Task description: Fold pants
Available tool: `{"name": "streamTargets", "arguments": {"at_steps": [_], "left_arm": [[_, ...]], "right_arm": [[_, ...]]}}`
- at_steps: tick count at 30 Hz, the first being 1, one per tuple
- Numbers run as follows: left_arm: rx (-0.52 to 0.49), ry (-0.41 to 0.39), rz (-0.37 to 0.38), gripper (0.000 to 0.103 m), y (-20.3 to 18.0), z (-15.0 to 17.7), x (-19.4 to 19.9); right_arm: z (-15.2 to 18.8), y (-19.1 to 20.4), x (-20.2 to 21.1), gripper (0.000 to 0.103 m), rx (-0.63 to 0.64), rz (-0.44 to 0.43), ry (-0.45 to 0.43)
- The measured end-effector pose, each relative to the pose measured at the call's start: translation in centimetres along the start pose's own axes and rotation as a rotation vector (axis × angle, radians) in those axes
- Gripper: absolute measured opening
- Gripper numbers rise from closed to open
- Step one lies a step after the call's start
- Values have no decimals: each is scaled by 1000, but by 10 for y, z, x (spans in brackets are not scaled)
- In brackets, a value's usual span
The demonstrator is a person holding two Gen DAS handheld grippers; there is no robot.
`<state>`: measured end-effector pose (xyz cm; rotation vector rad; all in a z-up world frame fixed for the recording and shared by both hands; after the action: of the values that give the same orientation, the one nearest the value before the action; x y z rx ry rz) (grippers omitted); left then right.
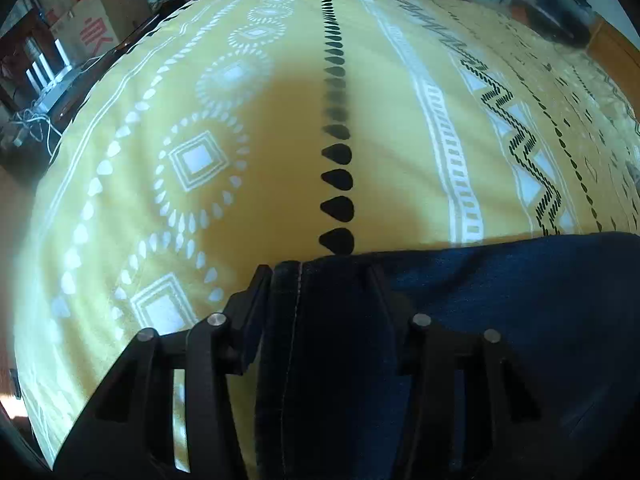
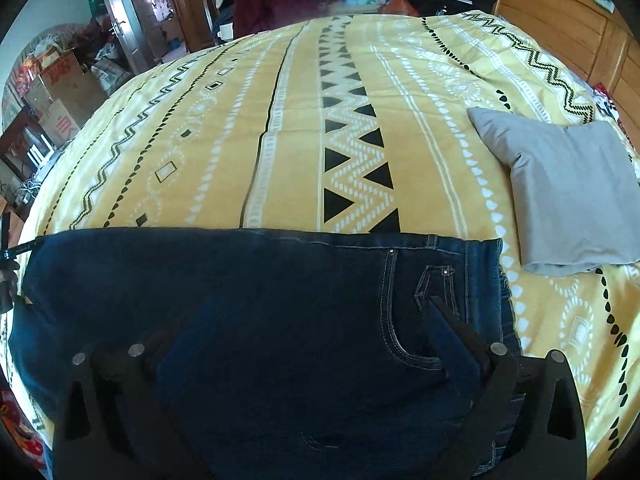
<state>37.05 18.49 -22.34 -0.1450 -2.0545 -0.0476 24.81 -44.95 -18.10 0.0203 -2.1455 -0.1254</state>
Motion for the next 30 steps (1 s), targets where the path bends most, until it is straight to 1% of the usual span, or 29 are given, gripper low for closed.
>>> {"name": "streamTargets", "arguments": {"at_steps": [2,3,5,6,8,10,13,16,20,22,25,27,28,29,30], "left_arm": [[-9,-9,13,38,-2,-1,0],[-10,-15,18,37,-4,2,0],[-10,-24,21,37,-6,3,-1],[-10,-26,23,36,-4,1,-2],[-11,-32,25,36,0,0,-2],[-2,-37,32,36,3,-2,-2],[17,-43,49,36,7,-1,-1],[30,-45,67,36,9,0,-2],[33,-56,69,36,6,1,-3],[38,-63,74,36,8,3,-3],[48,-67,86,36,10,4,-3],[48,-65,88,36,10,4,-3],[48,-64,90,35,9,4,-3],[51,-63,94,35,9,4,-3],[53,-62,100,34,10,4,-3]], "right_arm": [[0,-3,0,103,-6,-4,-8],[0,-5,0,103,-8,-10,-9],[-1,-18,1,101,-9,4,-16],[-1,-30,1,98,-14,28,-12],[0,-54,2,95,-32,67,-9],[5,-88,0,94,-66,123,0],[11,-122,-6,91,-111,118,23],[7,-144,-22,89,-86,143,58],[-4,-161,-49,85,-42,175,112],[-7,-168,-66,84,-44,173,144],[-3,-176,-85,74,-49,155,188],[1,-178,-93,63,-55,126,205],[4,-179,-95,59,-60,105,205],[6,-178,-96,53,-63,87,202],[7,-178,-96,52,-62,81,197]]}}
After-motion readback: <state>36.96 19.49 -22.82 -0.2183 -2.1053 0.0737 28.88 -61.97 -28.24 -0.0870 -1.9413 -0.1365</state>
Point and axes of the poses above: each gripper's, at about its wrist camera, not at the fingertips, and x roughly against the way its jaws point, y to its left, z to its underside, the point moved 4 cm from there along -x, roughly the way its jaws point, and after that the axes turned 3 degrees about x, right-handed, at the moved point
